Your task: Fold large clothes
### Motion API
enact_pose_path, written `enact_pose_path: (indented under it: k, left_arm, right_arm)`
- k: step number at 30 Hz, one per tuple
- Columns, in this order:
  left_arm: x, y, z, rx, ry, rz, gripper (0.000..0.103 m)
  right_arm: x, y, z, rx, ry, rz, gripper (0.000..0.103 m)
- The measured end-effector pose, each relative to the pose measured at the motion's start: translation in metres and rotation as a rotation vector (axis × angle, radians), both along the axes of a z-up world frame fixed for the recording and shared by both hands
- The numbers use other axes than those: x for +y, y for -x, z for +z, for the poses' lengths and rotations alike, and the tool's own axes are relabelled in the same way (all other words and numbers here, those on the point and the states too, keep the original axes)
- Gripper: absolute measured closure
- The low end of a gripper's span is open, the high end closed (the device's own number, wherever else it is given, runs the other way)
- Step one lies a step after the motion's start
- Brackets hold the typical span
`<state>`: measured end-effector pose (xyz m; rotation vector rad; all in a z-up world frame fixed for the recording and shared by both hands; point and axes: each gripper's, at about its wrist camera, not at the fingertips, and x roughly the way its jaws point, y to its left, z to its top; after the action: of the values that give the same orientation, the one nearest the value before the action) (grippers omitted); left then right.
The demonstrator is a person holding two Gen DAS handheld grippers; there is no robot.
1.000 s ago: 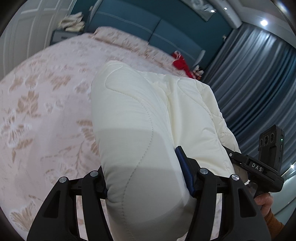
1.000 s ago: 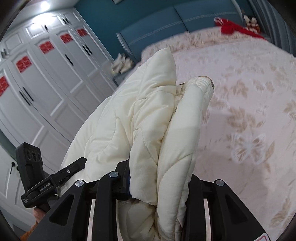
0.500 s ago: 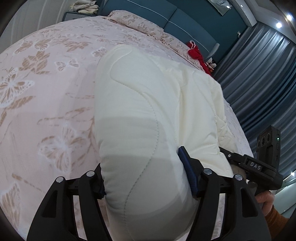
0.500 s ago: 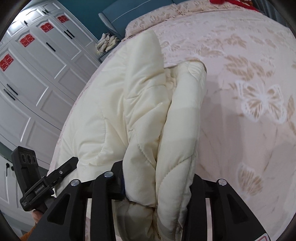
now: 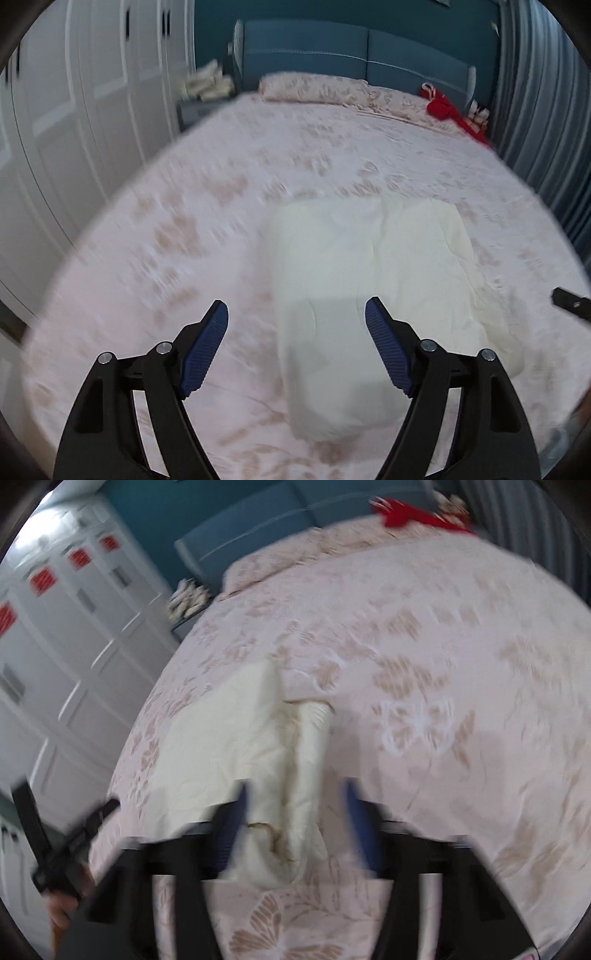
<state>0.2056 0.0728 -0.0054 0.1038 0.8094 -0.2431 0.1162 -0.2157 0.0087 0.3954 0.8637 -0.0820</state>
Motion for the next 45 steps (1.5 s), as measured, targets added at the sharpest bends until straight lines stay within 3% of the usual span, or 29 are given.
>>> enact_pose_path:
  k: [3,5,11,18,25,45]
  left_arm:
    - [-0.026,-0.008,0.013,-0.010,-0.053,0.002,0.029]
    - [-0.042,-0.016,0.007,0.014,-0.074,-0.001,0.030]
    - [-0.060,-0.037,-0.045,0.133,-0.124,0.030,0.037]
    - [-0.061,-0.041,-0.074,0.177,-0.128,0.046,0.036]
    - [-0.073,-0.041,-0.089,0.153,-0.174,0.041,0.035]
    - [-0.076,-0.051,-0.124,0.073,-0.151,0.051,0.028]
  right_arm:
    - [0.036,-0.023,0.014,-0.004,0.100,0.084,0.092]
    - [0.058,-0.041,0.010,0.017,0.176,0.122,0.094]
    - [0.082,-0.079,-0.031,0.124,0.287,0.122,0.100]
    - [0.070,-0.096,-0.079,0.215,0.279,0.090,0.100]
    - [0.067,-0.104,-0.111,0.252,0.279,0.082,0.100]
    - [0.062,-0.115,-0.140,0.228,0.229,0.062,0.100]
